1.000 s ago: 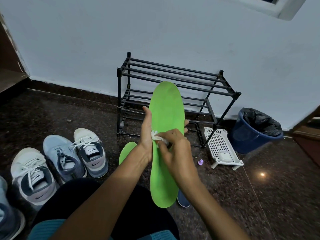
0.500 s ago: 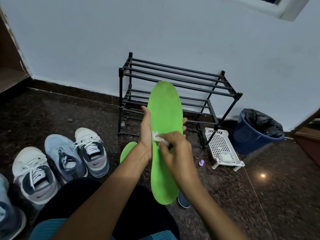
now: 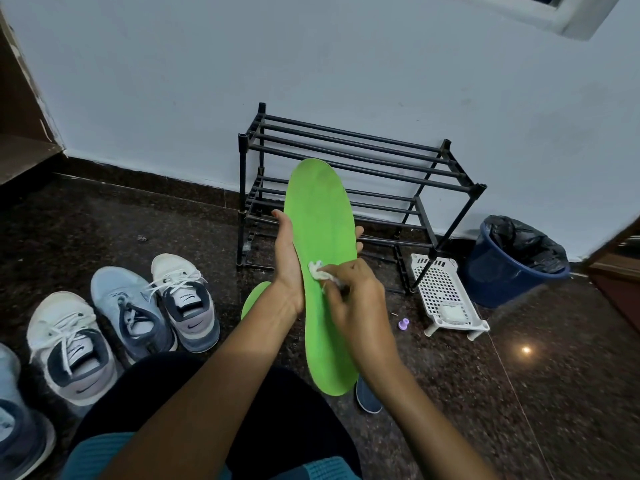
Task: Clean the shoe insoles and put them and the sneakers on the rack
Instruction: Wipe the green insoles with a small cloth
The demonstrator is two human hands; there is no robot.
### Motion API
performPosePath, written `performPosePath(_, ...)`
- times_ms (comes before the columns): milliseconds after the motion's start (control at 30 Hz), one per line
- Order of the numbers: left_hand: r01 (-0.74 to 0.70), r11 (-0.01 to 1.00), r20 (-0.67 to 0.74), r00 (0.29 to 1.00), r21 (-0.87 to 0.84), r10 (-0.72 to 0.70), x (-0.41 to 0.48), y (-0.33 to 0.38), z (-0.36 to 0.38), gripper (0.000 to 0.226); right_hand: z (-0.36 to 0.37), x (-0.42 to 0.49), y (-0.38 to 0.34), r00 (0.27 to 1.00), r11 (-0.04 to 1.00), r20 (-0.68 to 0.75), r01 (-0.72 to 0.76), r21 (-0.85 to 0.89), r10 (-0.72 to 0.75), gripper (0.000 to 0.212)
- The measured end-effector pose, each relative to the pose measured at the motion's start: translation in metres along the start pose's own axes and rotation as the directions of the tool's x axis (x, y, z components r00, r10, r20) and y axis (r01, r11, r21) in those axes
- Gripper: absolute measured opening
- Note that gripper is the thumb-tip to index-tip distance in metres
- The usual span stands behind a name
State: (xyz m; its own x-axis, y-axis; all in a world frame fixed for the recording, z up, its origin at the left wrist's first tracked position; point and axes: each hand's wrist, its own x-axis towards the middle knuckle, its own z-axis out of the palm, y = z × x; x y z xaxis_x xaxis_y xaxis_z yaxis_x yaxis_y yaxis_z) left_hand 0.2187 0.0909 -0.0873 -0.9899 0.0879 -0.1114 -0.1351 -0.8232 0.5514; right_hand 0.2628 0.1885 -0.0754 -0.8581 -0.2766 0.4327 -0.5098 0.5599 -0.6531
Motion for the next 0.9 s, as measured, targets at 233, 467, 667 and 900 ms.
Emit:
performPosePath(233,-0.009,0.997,0.031,0.999,-0.073,0.011,0.001,0.001,0.003,0.106,0.002,-0.022,-0.003,1.0,0.999,-0.015,0.019,0.048,-0.018,0.019)
performPosePath(467,-0.025,0.999,-0.029,0.999,0.046,0.027,0.001,-0.001,0.0,0.101,0.0,0.001,0.0,0.999,1.0,-0.032,-0.03,-0.002,0.03,0.018)
performPosePath(667,-0.02,0.999,-0.008,1.0,-0.037,0.02,-0.001,0.0,0.004,0.107,0.003,-0.014,-0.001,1.0,0.999,-0.021,-0.002,0.036,0.003,0.019)
performPosePath(900,-0.015,0.994,-0.008,1.0,-0.108,0.014,0.0,0.001,0.005,0.106,0.0,-0.018,-0.002,0.999,0.999,-0.036,-0.033,-0.022,0.032,0.017)
